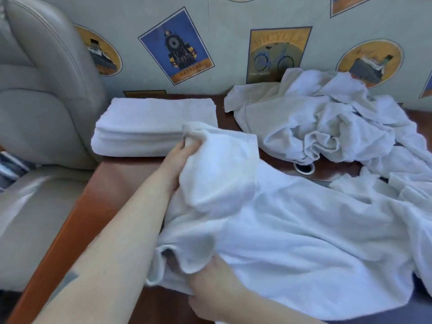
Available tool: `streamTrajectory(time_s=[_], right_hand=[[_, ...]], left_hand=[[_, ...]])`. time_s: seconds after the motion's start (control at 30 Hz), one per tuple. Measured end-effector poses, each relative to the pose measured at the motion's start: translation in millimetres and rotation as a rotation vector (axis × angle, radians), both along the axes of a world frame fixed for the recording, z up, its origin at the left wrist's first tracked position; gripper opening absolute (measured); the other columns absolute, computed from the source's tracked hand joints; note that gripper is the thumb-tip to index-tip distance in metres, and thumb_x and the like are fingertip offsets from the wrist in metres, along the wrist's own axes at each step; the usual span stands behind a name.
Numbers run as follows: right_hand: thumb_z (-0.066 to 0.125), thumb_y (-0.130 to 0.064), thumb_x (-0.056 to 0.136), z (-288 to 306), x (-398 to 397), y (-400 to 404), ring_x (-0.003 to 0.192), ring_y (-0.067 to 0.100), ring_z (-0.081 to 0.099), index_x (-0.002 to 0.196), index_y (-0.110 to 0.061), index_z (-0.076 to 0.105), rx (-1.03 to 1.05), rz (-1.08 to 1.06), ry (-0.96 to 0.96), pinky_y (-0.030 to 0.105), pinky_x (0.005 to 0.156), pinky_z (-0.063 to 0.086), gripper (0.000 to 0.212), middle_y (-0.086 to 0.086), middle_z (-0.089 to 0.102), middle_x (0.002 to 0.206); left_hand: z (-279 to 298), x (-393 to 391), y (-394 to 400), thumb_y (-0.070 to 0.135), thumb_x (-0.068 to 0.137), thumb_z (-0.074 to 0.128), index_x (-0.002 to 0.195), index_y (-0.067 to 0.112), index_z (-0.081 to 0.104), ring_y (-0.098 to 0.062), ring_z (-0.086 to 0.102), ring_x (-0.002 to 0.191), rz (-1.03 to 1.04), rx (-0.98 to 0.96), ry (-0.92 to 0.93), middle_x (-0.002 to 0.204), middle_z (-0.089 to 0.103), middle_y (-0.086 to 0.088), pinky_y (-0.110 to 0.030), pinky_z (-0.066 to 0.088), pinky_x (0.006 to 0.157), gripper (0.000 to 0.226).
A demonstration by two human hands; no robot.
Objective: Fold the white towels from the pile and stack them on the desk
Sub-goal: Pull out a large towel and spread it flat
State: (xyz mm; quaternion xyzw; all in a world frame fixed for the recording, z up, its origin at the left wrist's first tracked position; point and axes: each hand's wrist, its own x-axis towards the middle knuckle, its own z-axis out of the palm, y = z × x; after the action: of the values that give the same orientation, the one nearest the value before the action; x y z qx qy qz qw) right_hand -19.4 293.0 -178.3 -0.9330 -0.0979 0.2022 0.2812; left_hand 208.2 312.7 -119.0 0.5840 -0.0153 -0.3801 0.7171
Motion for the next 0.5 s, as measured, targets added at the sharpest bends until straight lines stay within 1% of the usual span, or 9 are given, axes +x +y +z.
streamTrajectory(time_s=[0.07,0.1,0.17,0.23,0.27,0.33,0.37,0.43,0.5], right_hand=[[0.064,-0.023,0.083,2,6,-6,0.145,0.020,0.023,0.144,-0.026,0.045,-0.029,0.108,-0.012,0.035,0.117,0.022,0.063,0.000,0.034,0.155],[0.061,-0.029,0.080,1,11,-14,0.138,0.018,0.037,0.128,-0.024,0.062,0.004,0.096,-0.050,0.033,0.113,0.030,0.048,0.000,0.050,0.143],[0.053,-0.031,0.077,7,28,-33,0.102,0.016,0.060,0.094,-0.018,0.075,0.186,-0.281,-0.170,0.031,0.091,0.045,0.030,-0.001,0.070,0.103],[0.057,-0.024,0.084,7,51,-60,0.086,0.012,0.060,0.088,-0.022,0.070,0.260,-0.830,-0.279,0.023,0.076,0.044,0.014,-0.009,0.069,0.093],[0.057,-0.021,0.087,8,63,-74,0.086,0.012,0.060,0.094,-0.024,0.065,0.282,-1.054,-0.293,0.022,0.073,0.042,0.011,-0.010,0.067,0.098],[0.060,-0.026,0.088,4,90,-98,0.098,0.018,0.059,0.114,-0.019,0.055,0.385,-1.311,-0.138,0.027,0.081,0.042,0.028,-0.003,0.060,0.116],[0.065,-0.032,0.086,2,103,-103,0.103,0.021,0.058,0.125,-0.016,0.049,0.463,-1.366,0.005,0.033,0.087,0.046,0.045,0.001,0.054,0.123],[0.074,-0.041,0.078,-1,121,-102,0.097,0.026,0.061,0.131,-0.011,0.038,0.558,-1.409,0.246,0.041,0.084,0.054,0.071,0.007,0.050,0.121],[0.078,-0.035,0.074,-3,131,-93,0.073,0.025,0.059,0.119,-0.009,0.042,0.594,-1.458,0.328,0.033,0.060,0.050,0.063,0.010,0.054,0.099]], left_hand=[[-10,5,10,0.026,0.091,0.068,0.104,0.011,0.066,-0.020,0.064,0.091,0.089,0.408,-0.271,0.101,0.068,-0.003,-0.027,0.049,0.068,0.020],[-20,5,20,0.026,0.093,0.065,0.096,0.010,0.064,-0.019,0.059,0.082,0.079,0.530,-0.326,0.091,0.064,-0.004,-0.026,0.042,0.062,0.016],[-34,-8,34,0.030,0.092,0.065,0.082,0.012,0.056,-0.018,0.049,0.070,0.032,0.560,-0.250,0.076,0.055,-0.002,-0.024,0.036,0.057,0.022],[-49,-29,43,0.038,0.084,0.072,0.099,0.016,0.056,-0.021,0.053,0.090,-0.025,0.674,-0.226,0.097,0.055,-0.001,-0.027,0.043,0.068,0.031],[-57,-42,46,0.045,0.077,0.077,0.113,0.019,0.054,-0.022,0.050,0.107,-0.083,0.763,-0.259,0.115,0.049,0.000,-0.030,0.046,0.080,0.050],[-72,-69,53,0.060,0.062,0.082,0.134,0.025,0.042,-0.023,0.031,0.132,-0.262,0.931,-0.383,0.138,0.031,0.002,-0.035,0.037,0.106,0.089],[-78,-83,56,0.066,0.057,0.080,0.137,0.028,0.036,-0.023,0.022,0.137,-0.354,1.014,-0.466,0.142,0.023,0.002,-0.036,0.029,0.111,0.099],[-90,-107,60,0.065,0.059,0.076,0.134,0.030,0.035,-0.025,0.017,0.141,-0.408,1.140,-0.690,0.144,0.021,0.000,-0.035,0.023,0.112,0.092],[-96,-115,64,0.047,0.075,0.072,0.125,0.024,0.046,-0.025,0.029,0.136,-0.280,1.135,-0.820,0.139,0.034,0.000,-0.032,0.031,0.106,0.061]])
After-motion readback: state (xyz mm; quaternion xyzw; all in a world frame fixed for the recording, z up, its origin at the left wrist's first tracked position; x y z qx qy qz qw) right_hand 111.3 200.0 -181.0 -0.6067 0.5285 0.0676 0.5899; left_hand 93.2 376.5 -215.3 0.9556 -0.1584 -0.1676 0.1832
